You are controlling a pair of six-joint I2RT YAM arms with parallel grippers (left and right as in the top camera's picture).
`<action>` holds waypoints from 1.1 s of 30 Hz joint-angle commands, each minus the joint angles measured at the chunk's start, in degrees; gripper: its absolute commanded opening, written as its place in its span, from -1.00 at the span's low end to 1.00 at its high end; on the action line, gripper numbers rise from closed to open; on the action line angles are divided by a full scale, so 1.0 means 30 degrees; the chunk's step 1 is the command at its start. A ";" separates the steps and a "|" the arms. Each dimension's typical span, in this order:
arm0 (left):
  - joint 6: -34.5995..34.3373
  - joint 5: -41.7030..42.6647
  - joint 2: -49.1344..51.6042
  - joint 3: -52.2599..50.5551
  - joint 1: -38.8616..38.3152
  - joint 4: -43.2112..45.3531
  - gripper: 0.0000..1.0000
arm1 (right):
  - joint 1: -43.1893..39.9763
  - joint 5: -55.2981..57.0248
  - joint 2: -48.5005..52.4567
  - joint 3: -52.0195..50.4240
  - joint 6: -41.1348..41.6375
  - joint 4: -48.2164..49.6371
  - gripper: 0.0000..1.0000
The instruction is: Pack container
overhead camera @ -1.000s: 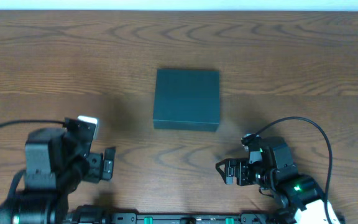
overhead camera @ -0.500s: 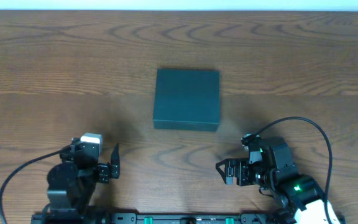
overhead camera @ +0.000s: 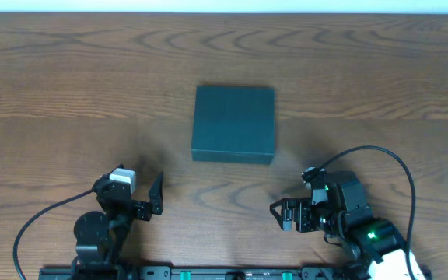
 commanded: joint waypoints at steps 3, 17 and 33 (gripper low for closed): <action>-0.0299 0.0437 -0.0328 -0.0459 -0.0058 0.0007 0.91 | 0.0073 0.0066 -0.0029 -0.0029 0.0153 0.0000 0.99; -0.0277 0.0393 -0.0321 -0.0459 -0.0058 0.0000 0.90 | 0.0073 0.0066 -0.0029 -0.0029 0.0153 0.0000 0.98; -0.0277 0.0386 -0.0321 -0.0459 -0.0058 0.0000 0.90 | 0.0051 0.3752 -0.1239 -0.0109 -0.0007 -0.0568 0.98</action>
